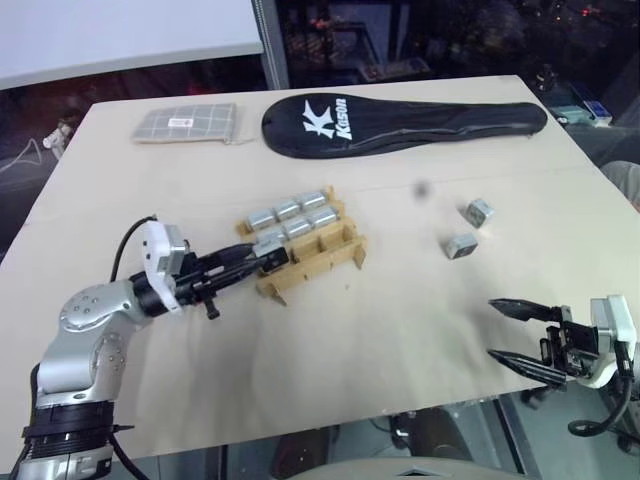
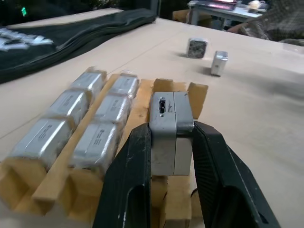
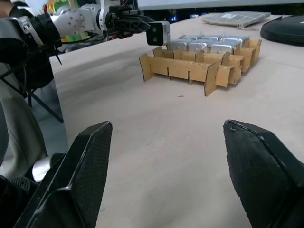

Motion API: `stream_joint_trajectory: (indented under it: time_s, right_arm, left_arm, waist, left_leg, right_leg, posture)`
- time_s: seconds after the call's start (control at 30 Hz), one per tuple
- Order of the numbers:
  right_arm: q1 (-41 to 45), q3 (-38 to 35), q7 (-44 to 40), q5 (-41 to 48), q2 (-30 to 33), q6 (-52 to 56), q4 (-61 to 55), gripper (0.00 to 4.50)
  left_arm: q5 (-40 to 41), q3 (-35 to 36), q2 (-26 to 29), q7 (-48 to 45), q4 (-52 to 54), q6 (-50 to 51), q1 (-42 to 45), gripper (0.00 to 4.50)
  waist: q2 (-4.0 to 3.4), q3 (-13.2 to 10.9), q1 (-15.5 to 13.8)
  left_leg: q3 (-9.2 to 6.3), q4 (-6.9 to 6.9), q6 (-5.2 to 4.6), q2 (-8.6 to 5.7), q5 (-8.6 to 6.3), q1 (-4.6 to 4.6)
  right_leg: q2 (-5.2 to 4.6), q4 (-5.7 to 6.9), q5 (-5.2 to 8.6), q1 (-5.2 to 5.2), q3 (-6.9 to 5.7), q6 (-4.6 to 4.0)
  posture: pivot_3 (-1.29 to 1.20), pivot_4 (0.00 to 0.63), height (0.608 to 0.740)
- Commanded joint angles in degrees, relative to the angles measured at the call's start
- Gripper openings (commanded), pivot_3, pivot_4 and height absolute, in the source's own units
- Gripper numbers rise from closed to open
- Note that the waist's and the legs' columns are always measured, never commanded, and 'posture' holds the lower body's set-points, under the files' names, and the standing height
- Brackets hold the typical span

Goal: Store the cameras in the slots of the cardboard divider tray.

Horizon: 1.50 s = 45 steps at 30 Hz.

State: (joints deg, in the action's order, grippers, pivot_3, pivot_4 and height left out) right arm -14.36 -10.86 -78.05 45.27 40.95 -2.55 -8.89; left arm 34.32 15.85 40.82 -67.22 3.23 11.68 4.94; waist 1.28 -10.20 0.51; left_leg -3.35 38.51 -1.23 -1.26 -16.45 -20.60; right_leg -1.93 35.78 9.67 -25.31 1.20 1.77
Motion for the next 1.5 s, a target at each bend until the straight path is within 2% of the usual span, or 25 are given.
stream_joint_trajectory:
  time_s: [0.03,0.5,0.87,1.2,1.27,1.4,1.47,1.5]
  right_arm:
    - [-0.2,-2.7,-1.0,0.0,-0.6,-0.3,-1.1,3.71]
    - [0.8,-2.4,2.5,-0.5,-0.9,5.1,-7.4,3.71]
    - [0.7,-3.3,4.6,-0.3,-1.1,8.1,-10.1,3.71]
    - [0.8,-3.9,5.3,0.1,-1.3,9.0,-10.8,3.71]
    - [0.7,-4.0,5.2,0.0,-1.2,8.9,-10.7,3.66]
    - [1.0,-3.8,5.2,-0.1,-1.2,8.9,-10.6,3.66]
    - [1.1,-3.8,5.3,-0.1,-1.2,9.0,-10.7,3.66]
    - [1.1,-3.7,5.4,-0.2,-1.2,9.0,-10.7,3.66]
  left_arm:
    - [-1.2,-0.5,-0.9,-0.8,-1.4,-3.6,2.5,0.64]
    - [-7.0,-3.1,-1.4,-3.8,-14.3,-11.8,9.7,0.64]
    - [-8.8,-5.1,-0.7,-9.0,-17.6,-14.9,10.9,0.64]
    - [-9.6,-5.0,-0.9,-7.4,-18.4,-12.9,10.2,0.64]
    - [-9.7,-5.1,-0.6,-7.3,-17.7,-11.9,10.0,1.68]
    - [-8.8,-4.6,-0.1,-8.2,-16.7,-11.4,9.7,3.48]
    - [-7.9,-4.1,0.1,-8.8,-16.1,-10.7,9.5,4.27]
    - [-7.4,-3.9,0.5,-9.3,-15.8,-10.0,9.4,4.41]
  waist:
    - [0.00,0.0,0.0]
    - [0.00,0.0,0.1]
    - [0.00,0.0,0.0]
    - [0.00,0.0,0.1]
    - [0.00,0.0,0.1]
    - [0.00,0.0,0.1]
    - [0.00,0.0,0.1]
    - [0.00,0.0,0.1]
  left_leg:
    - [0.00,0.01,0.00,0.00,0.00,0.00]
    - [-0.02,0.02,0.00,-0.01,0.00,0.00]
    - [-0.05,0.03,0.00,-0.03,0.00,-0.01]
    - [-0.05,0.03,0.00,-0.02,0.00,0.00]
    - [-0.05,0.03,0.00,-0.02,0.00,0.00]
    - [-0.06,0.03,0.00,-0.02,0.00,0.00]
    - [-0.06,0.03,0.00,-0.02,0.00,0.00]
    - [-0.06,0.04,0.00,-0.02,0.00,0.00]
  right_leg:
    - [0.00,0.00,0.00,0.00,0.00,0.00]
    - [0.00,0.03,-0.02,0.00,-0.02,0.02]
    - [-0.02,0.03,-0.02,0.00,-0.05,0.02]
    - [-0.02,0.04,-0.02,0.00,-0.04,0.02]
    - [-0.02,0.04,-0.02,0.00,-0.05,0.03]
    - [-0.02,0.05,-0.02,0.00,-0.05,0.03]
    - [-0.02,0.05,-0.02,0.00,-0.05,0.03]
    - [-0.02,0.06,-0.02,0.00,-0.05,0.03]
  posture:
    - [0.00,0.150,0.740]
    - [0.00,0.150,0.740]
    - [0.00,0.150,0.740]
    - [0.00,0.150,0.740]
    - [0.00,0.150,0.740]
    - [0.00,0.150,0.740]
    - [0.00,0.150,0.740]
    - [0.00,0.150,0.740]
